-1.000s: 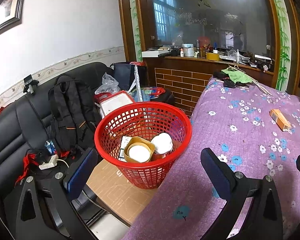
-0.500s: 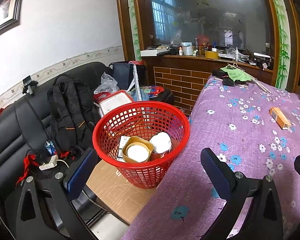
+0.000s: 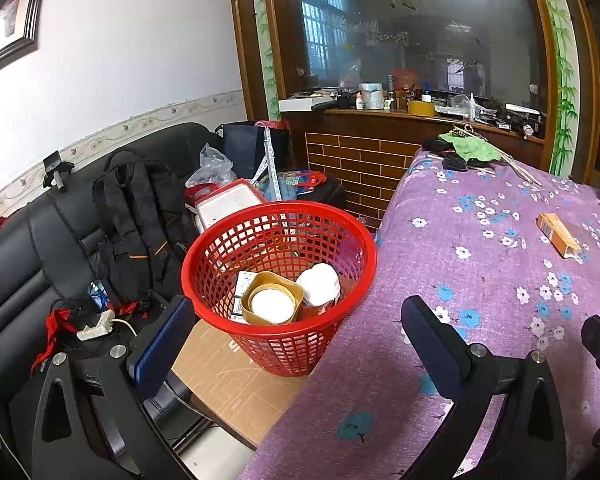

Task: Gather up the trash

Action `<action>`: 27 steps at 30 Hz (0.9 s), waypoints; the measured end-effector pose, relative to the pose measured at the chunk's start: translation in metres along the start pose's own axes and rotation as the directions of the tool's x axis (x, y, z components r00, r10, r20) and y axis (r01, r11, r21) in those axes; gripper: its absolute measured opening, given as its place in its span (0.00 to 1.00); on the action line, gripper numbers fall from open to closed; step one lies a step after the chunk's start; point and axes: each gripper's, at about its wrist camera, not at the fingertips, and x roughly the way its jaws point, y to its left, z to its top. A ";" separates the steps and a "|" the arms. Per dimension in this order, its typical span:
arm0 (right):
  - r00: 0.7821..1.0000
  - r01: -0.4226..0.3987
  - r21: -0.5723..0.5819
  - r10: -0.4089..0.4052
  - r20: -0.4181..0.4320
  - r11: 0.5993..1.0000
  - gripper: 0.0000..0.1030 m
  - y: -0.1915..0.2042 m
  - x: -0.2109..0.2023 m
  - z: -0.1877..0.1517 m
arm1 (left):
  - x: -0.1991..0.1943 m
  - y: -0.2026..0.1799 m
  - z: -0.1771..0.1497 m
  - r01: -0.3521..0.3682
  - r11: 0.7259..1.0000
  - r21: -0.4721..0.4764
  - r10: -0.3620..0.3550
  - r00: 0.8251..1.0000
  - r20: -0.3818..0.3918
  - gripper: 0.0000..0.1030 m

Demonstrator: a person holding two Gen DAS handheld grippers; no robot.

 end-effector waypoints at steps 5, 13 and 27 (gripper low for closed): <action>1.000 -0.001 0.000 0.001 -0.004 1.000 1.00 0.000 0.002 -0.001 | 0.001 -0.001 -0.001 -0.002 1.000 -0.001 0.002 1.000 0.000 0.99; 1.000 0.002 0.002 -0.002 -0.009 1.000 1.00 -0.002 0.004 -0.002 | 0.002 0.000 0.000 -0.003 1.000 0.001 0.003 1.000 -0.001 0.99; 1.000 0.003 0.003 -0.003 -0.016 1.000 1.00 -0.002 0.006 -0.003 | 0.003 0.000 -0.003 -0.002 1.000 0.003 0.002 1.000 -0.006 0.99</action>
